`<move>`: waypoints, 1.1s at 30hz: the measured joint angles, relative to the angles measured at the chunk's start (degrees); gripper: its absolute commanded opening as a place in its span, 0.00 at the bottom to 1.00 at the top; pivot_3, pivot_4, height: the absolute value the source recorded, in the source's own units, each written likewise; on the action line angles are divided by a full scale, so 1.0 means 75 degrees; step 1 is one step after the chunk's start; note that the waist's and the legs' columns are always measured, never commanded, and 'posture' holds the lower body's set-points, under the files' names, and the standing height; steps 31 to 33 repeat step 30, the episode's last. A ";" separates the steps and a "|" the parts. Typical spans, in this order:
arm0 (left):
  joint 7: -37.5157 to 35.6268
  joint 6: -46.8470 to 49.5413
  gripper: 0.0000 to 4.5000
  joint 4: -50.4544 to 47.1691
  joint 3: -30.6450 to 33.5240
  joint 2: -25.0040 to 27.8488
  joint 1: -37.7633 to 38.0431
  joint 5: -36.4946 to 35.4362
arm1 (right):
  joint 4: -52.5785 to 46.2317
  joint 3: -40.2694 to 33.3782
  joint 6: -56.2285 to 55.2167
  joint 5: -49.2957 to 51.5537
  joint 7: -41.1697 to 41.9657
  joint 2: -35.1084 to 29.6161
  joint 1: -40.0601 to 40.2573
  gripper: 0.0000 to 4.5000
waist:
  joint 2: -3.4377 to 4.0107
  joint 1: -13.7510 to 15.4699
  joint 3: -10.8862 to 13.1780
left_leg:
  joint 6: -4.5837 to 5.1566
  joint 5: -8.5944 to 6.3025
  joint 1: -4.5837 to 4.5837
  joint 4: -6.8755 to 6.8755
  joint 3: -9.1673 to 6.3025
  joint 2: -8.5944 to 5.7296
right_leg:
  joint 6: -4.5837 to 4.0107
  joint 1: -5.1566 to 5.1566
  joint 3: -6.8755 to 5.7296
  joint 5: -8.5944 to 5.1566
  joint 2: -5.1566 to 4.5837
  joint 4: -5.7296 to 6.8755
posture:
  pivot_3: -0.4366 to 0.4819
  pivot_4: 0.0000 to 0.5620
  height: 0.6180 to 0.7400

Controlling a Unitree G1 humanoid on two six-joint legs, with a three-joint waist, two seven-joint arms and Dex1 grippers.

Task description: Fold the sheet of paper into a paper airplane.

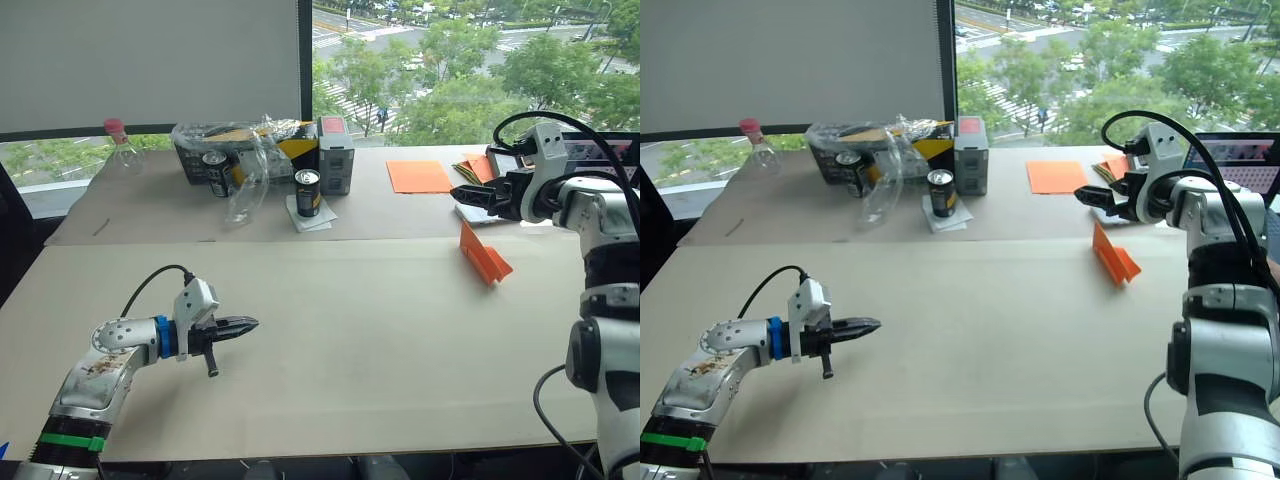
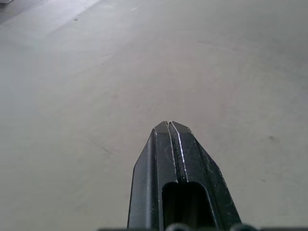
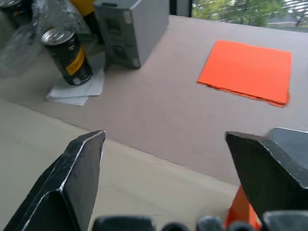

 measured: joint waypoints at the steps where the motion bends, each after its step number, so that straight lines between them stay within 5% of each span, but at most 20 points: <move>1: 0.0050 -0.0026 0.00 0.0055 -0.0002 -0.0017 -0.0011 0.0064 | -0.0507 -0.0005 0.0154 0.0149 0.0066 0.0001 0.0361 1.00 | 0.0000 0.0015 0.0000 | 0.0000 0.0000 -0.0004 0.0003 0.0001 -0.0003 | 0.0000 -0.0001 0.0000 0.0000 -0.0002 0.0000 | 0.48 0.27 0.79; 5: 0.0474 -0.0059 0.00 0.0120 0.0055 -0.0226 -0.0136 0.0135 | -0.3767 -0.0212 -0.0255 0.0968 0.0384 0.0423 0.2924 1.00 | -0.0006 0.0130 -0.0004 | 0.0001 -0.0001 -0.0003 0.0007 -0.0014 0.0006 | 0.0002 0.0004 -0.0012 -0.0001 0.0003 0.0003 | 0.48 0.27 0.79; 10: 0.1186 -0.0050 0.00 -0.0370 0.0208 -0.0553 0.0425 0.0220 | -0.5213 0.0067 -0.0690 0.0806 -0.0723 0.1494 0.5309 1.00 | -0.0007 0.0152 -0.0004 | -0.0001 0.0000 -0.0013 0.0052 -0.0004 -0.0012 | 0.0011 0.0004 0.0004 0.0006 -0.0012 0.0014 | 0.48 0.27 0.79; 12: 0.1352 -0.0018 0.00 -0.0592 0.0193 -0.0672 0.0699 0.0230 | -0.5477 0.0091 -0.0857 0.0686 -0.1071 0.1577 0.5585 1.00 | -0.0008 0.0123 -0.0003 | -0.0001 0.0000 -0.0019 0.0056 -0.0016 -0.0020 | 0.0017 0.0019 0.0003 0.0017 -0.0015 0.0012 | 0.48 0.27 0.83; 16: 0.1714 0.0093 0.00 -0.1198 0.0186 -0.0981 0.1106 0.0211 | -0.5802 0.0282 -0.1225 0.0410 -0.1607 0.1799 0.6019 1.00 | 0.0003 -0.0042 0.0000 | 0.0059 0.0063 0.0073 0.0008 -0.0362 -0.0191 | 0.0089 0.0241 -0.0279 -0.0107 -0.0159 0.0000 | 0.48 0.27 0.86; 33: 0.2765 0.0298 0.00 -0.1650 0.0047 -0.1829 0.1749 0.0249 | -0.5495 0.0572 -0.1776 0.0096 -0.2259 0.2020 0.6292 1.00 | 0.0022 0.0163 0.0002 | 0.0053 0.0065 0.0097 -0.0010 -0.0286 -0.0173 | 0.0051 0.0243 -0.0200 -0.0087 -0.0147 -0.0003 | 0.48 0.27 0.86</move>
